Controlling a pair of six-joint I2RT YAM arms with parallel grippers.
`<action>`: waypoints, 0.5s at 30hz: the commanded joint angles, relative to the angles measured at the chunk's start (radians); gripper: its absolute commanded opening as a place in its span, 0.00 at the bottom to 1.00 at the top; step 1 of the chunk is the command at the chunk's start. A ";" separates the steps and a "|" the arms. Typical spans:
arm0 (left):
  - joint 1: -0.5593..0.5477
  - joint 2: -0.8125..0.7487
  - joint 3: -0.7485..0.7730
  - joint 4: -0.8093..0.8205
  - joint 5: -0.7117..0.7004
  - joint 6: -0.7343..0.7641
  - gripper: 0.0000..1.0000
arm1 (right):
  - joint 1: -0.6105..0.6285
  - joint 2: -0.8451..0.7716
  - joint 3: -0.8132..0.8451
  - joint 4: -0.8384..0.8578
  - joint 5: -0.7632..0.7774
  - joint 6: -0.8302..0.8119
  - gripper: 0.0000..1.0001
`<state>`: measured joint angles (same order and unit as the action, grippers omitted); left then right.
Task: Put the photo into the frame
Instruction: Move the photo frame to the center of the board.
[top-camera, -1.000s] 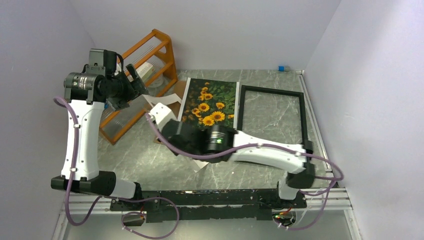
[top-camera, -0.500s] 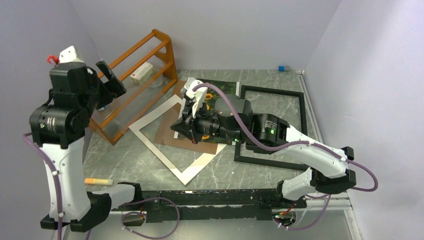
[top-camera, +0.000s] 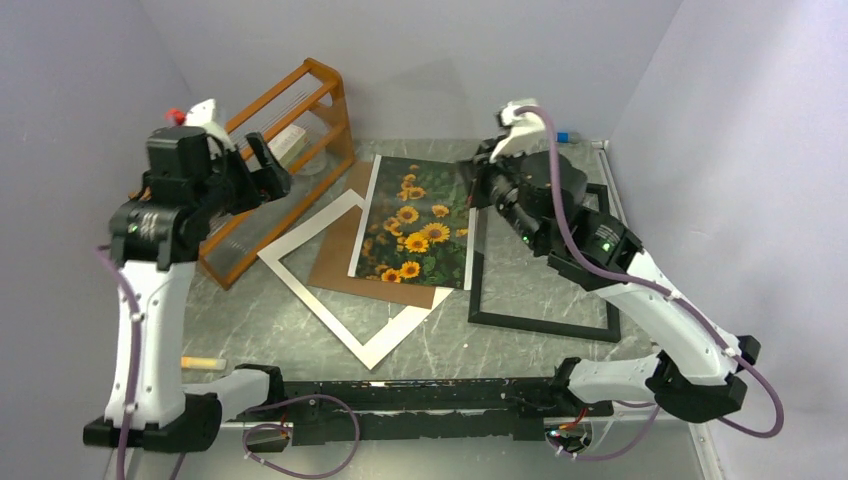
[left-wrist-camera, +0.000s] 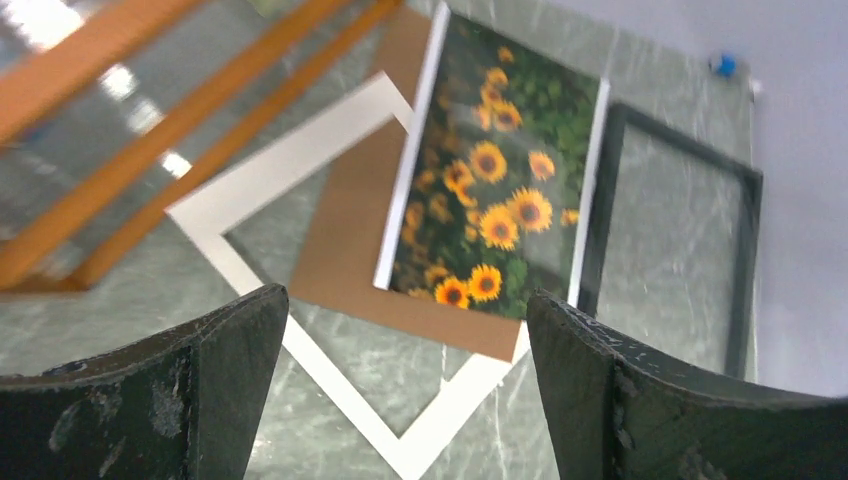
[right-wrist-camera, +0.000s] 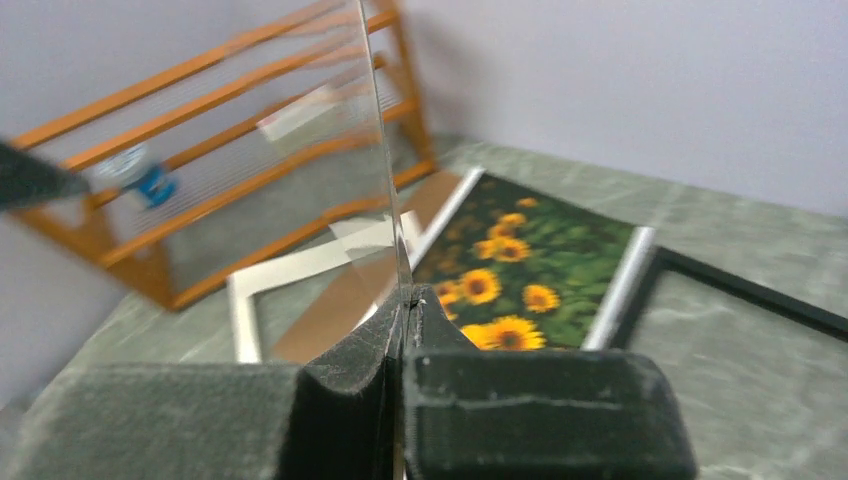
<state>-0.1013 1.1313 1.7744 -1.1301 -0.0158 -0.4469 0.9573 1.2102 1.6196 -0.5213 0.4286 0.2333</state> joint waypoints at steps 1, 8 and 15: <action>0.002 0.063 -0.140 0.198 0.277 -0.030 0.94 | -0.096 -0.058 -0.019 0.044 0.195 -0.061 0.00; -0.100 0.250 -0.384 0.642 0.526 -0.210 0.84 | -0.340 -0.059 -0.049 0.007 0.200 -0.073 0.00; -0.360 0.631 -0.260 0.827 0.531 -0.169 0.76 | -0.414 -0.072 -0.061 0.095 0.436 -0.135 0.00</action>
<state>-0.3256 1.6245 1.4109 -0.4992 0.4591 -0.6220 0.5560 1.1641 1.5581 -0.5331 0.6907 0.1608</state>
